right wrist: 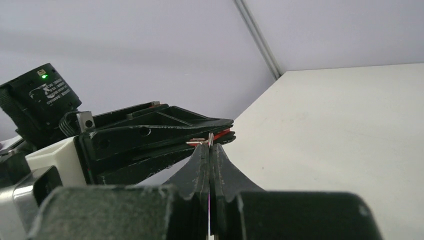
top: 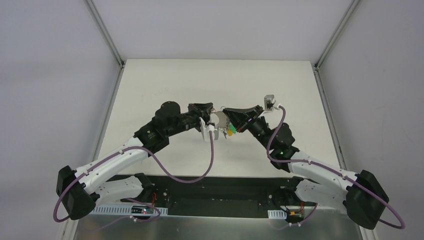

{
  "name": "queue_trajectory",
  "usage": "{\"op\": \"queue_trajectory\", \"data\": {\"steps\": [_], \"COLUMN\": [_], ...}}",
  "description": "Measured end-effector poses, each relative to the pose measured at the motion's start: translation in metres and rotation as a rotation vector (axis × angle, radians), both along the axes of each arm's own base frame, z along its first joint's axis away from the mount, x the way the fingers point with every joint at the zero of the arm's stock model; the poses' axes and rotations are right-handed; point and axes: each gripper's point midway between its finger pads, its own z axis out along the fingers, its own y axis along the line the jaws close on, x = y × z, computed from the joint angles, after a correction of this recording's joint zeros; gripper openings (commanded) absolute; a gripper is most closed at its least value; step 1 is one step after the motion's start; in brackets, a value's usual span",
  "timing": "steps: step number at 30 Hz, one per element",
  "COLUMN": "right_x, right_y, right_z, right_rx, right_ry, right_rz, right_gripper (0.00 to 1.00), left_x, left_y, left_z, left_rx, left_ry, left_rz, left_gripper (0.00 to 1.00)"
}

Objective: Remove the keys from the keyring

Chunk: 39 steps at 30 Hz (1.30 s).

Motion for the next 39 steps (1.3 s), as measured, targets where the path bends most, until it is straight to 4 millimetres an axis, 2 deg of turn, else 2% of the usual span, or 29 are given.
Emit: {"op": "queue_trajectory", "data": {"steps": [3,5,10,12,15,17,20,26,29,30,31,32,33,34,37,39], "right_x": [0.007,0.009,0.010,0.008,0.006,0.004,0.001,-0.007,-0.011,-0.012,-0.013,-0.013,-0.014,-0.014,-0.014,-0.012], "right_y": [-0.013,-0.028,-0.077,-0.099,-0.129,-0.145,-0.165,-0.191,-0.199,-0.200,-0.201,-0.201,-0.202,-0.202,-0.202,-0.200], "right_z": [-0.004,-0.009,-0.019,-0.024,-0.027,-0.028,-0.027,-0.019,-0.014,-0.012,-0.011,-0.010,-0.010,-0.010,-0.013,-0.018], "right_rx": [-0.015,-0.028,-0.101,-0.141,-0.206,-0.244,-0.304,-0.390,-0.405,-0.408,-0.410,-0.412,-0.416,-0.418,-0.434,-0.458], "right_ry": [0.035,0.059,0.111,0.133,0.155,0.162,0.168,0.167,0.162,0.162,0.161,0.161,0.163,0.164,0.170,0.179], "right_rz": [-0.072,-0.137,-0.323,-0.404,-0.512,-0.566,-0.632,-0.703,-0.716,-0.717,-0.717,-0.718,-0.717,-0.717,-0.715,-0.711], "right_gripper": [0.00,0.00,0.00,0.00,0.00,0.00,0.00,0.00,0.00,0.00,0.00,0.00,0.00,0.00,0.00,0.00], "left_x": [0.014,0.024,0.049,0.061,0.082,0.096,0.114,0.153,0.177,0.186,0.193,0.202,0.205,0.207,0.210,0.210], "left_y": [0.003,0.005,0.001,-0.006,-0.026,-0.039,-0.064,-0.114,-0.143,-0.153,-0.164,-0.171,-0.179,-0.183,-0.181,-0.166], "left_z": [-0.010,-0.017,-0.034,-0.035,-0.031,-0.036,-0.062,-0.153,-0.185,-0.191,-0.196,-0.199,-0.201,-0.201,-0.196,-0.188], "left_rx": [-0.052,-0.090,-0.232,-0.299,-0.415,-0.465,-0.502,-0.500,-0.526,-0.541,-0.560,-0.583,-0.598,-0.613,-0.665,-0.694], "left_ry": [0.106,0.174,0.416,0.520,0.674,0.757,0.881,1.108,1.194,1.219,1.241,1.262,1.280,1.299,1.330,1.328], "left_rz": [0.099,0.163,0.355,0.431,0.529,0.581,0.642,0.790,0.822,0.818,0.809,0.806,0.798,0.796,0.828,0.867], "left_gripper": [0.00,0.00,0.00,0.00,0.00,0.00,0.00,0.00,0.00,0.10,0.29,0.60,0.86,0.97,0.99,0.99]}}
